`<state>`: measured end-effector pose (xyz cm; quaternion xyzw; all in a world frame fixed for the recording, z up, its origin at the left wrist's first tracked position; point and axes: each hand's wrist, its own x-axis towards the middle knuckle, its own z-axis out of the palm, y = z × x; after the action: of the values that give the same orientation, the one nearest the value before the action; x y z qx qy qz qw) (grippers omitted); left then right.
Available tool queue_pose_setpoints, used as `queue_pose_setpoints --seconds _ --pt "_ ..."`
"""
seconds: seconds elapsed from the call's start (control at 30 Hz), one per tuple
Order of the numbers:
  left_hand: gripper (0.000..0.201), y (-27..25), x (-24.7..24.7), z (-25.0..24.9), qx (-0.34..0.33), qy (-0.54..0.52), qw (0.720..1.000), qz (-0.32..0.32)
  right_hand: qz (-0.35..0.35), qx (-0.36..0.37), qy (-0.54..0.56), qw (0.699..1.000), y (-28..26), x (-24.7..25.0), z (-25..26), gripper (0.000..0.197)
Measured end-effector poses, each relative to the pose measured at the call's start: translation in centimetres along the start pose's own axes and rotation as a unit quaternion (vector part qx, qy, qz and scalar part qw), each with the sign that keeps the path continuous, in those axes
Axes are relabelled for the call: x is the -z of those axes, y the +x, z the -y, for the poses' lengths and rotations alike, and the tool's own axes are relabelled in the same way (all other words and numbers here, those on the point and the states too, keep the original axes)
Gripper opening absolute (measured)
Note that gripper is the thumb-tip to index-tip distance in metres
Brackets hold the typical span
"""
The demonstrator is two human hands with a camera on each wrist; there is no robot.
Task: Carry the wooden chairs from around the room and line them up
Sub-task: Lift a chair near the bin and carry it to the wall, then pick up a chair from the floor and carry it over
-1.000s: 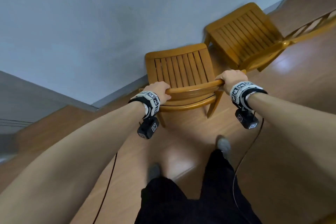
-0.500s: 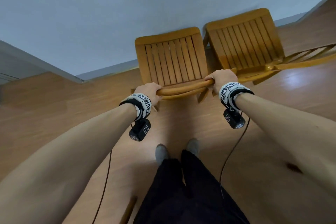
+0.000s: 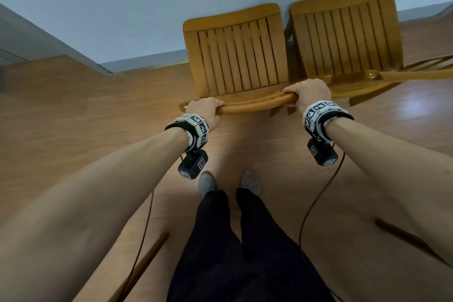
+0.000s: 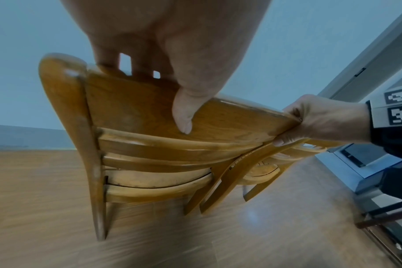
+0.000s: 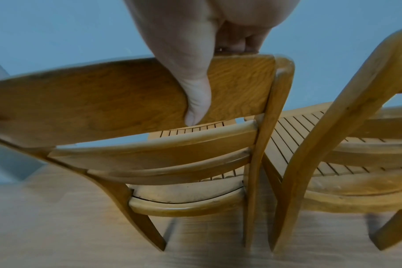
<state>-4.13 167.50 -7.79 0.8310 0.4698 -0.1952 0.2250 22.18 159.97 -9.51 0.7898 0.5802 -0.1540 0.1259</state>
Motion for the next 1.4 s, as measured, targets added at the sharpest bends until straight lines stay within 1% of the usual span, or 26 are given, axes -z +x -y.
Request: queue_pose_setpoints --seconds 0.13,0.43,0.53,0.57,0.7,0.77,0.83,0.9,1.03,1.13,1.23,1.4 --pt "0.034 -0.3 -0.2 -0.1 0.010 -0.008 1.000 -0.012 -0.019 -0.012 0.011 1.000 0.0 -1.2 -0.2 0.036" --pt "0.028 -0.5 -0.5 -0.2 -0.014 -0.008 1.000 -0.017 -0.036 -0.019 0.025 0.999 -2.5 -1.9 -0.9 0.032" --pt "0.029 -0.4 -0.5 -0.1 -0.012 -0.018 1.000 -0.005 -0.018 -0.006 0.036 0.999 -2.8 -1.2 -0.7 0.029" --pt "0.032 -0.5 -0.4 -0.1 -0.006 -0.024 1.000 -0.001 -0.008 -0.004 0.038 0.999 -2.9 -0.9 -0.5 0.032" --pt "0.060 -1.5 1.3 1.5 0.032 -0.035 0.999 -0.002 0.022 -0.002 0.068 0.997 -3.5 1.3 0.7 0.051" --pt "0.064 -2.7 2.6 3.1 0.055 -0.047 0.997 -0.015 0.040 0.002 0.096 0.995 -3.6 2.8 2.2 0.050" --pt "0.064 -4.2 3.9 5.3 0.081 -0.066 0.994 -0.038 0.052 0.017 0.113 0.992 -3.4 4.7 4.5 0.050" --pt "0.063 -6.2 5.5 8.1 0.103 -0.078 0.990 -0.055 0.046 0.051 0.126 0.990 -2.9 7.0 7.6 0.051" --pt "0.060 -11.0 8.3 14.7 0.157 -0.090 0.980 -0.088 0.034 0.118 0.122 0.985 -1.9 11.0 15.7 0.050" --pt "0.059 -15.0 9.6 20.5 0.205 -0.095 0.968 -0.106 0.034 0.161 0.103 0.981 -1.5 12.9 22.6 0.051" --pt "0.061 -19.5 9.8 27.3 0.252 -0.113 0.954 -0.120 0.034 0.202 0.078 0.976 -1.7 14.0 30.2 0.052" --pt "0.059 -27.4 8.3 38.3 0.328 -0.156 0.921 -0.143 0.039 0.265 0.051 0.962 -3.0 15.0 43.9 0.045"
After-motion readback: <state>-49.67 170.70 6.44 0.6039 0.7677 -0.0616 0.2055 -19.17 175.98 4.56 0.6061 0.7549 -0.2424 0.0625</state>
